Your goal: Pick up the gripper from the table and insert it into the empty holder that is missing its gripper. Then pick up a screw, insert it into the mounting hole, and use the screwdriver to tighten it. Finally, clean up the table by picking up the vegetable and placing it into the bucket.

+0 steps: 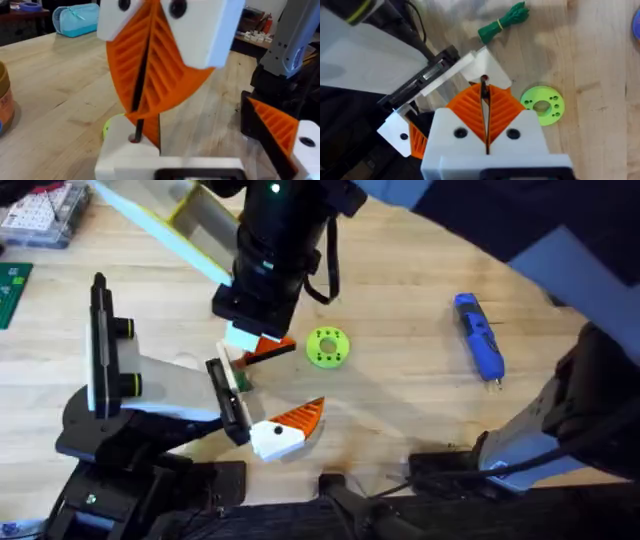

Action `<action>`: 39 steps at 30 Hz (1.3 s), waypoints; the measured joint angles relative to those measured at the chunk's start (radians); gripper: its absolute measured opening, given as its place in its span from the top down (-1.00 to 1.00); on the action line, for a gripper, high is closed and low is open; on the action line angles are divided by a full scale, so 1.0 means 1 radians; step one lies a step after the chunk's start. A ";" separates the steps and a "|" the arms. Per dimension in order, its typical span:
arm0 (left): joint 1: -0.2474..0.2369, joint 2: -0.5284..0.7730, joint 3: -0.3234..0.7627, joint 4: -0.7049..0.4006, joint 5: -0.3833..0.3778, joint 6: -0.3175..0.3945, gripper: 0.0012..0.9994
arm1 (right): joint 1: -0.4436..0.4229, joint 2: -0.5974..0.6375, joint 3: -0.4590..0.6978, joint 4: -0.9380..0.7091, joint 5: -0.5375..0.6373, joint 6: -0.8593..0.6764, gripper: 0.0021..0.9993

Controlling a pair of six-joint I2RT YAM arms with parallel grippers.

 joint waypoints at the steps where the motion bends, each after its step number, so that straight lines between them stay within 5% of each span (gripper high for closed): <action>1: 0.000 0.000 0.000 0.000 0.000 0.000 -0.97 | 0.000 0.000 0.000 0.000 0.000 0.000 0.99; 39: 0.000 0.000 0.000 0.000 0.000 0.000 -0.97 | 0.000 0.000 0.000 0.005 0.008 -0.033 0.99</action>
